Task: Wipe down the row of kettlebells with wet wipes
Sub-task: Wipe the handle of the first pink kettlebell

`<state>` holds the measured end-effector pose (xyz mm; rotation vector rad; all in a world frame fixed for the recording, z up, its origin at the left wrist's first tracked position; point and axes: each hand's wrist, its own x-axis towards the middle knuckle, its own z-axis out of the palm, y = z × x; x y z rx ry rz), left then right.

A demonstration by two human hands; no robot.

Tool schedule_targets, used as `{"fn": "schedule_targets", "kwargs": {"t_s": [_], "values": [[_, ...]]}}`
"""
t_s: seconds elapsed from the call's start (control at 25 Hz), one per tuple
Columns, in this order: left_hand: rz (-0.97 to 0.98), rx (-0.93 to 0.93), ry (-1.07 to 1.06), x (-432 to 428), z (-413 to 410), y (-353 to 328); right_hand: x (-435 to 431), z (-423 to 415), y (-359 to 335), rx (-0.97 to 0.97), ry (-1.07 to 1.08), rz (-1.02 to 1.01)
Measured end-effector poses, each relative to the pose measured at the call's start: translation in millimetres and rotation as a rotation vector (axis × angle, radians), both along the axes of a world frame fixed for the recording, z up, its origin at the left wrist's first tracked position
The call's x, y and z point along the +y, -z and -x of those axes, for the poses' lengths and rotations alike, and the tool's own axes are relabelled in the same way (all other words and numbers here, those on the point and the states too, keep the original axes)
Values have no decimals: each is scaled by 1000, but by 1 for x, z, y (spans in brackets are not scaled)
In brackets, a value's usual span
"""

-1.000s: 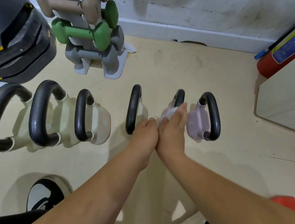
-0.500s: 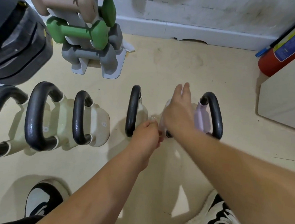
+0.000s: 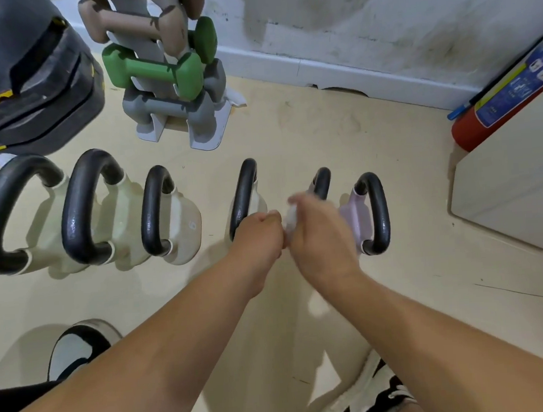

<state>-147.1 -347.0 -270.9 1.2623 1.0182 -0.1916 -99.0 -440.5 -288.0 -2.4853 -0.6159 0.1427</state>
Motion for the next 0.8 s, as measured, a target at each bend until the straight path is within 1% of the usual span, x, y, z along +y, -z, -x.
{"fn": "schedule_targets", "kwargs": {"t_s": [0.08,0.12,0.16,0.2,0.28,0.36,0.44,0.52,0.56,0.64,0.72,0.8], "values": [[12,4,-30,-2,-4,0,6,-28,-27,147,376,-163],[9,12,-35,-3,-7,0,4,-41,-32,212,506,-244],[-3,19,-25,-4,-8,0,1,-50,-32,249,582,-264],[-23,20,3,-6,-10,1,1,-53,-28,284,613,-213],[-51,19,53,-9,-13,7,10,-44,-12,362,539,-101],[-29,20,46,-7,-15,16,24,-24,11,393,384,-83],[9,23,17,-1,-18,29,36,-20,21,353,347,-79],[19,23,63,2,-20,39,39,-45,35,284,299,-1],[17,30,103,1,-21,42,38,-64,39,279,261,64],[-20,49,141,-1,-25,48,38,-104,41,389,217,145],[-46,64,142,0,-29,53,37,-127,28,550,244,104],[-29,70,139,3,-31,55,36,-142,21,657,313,55]]}}
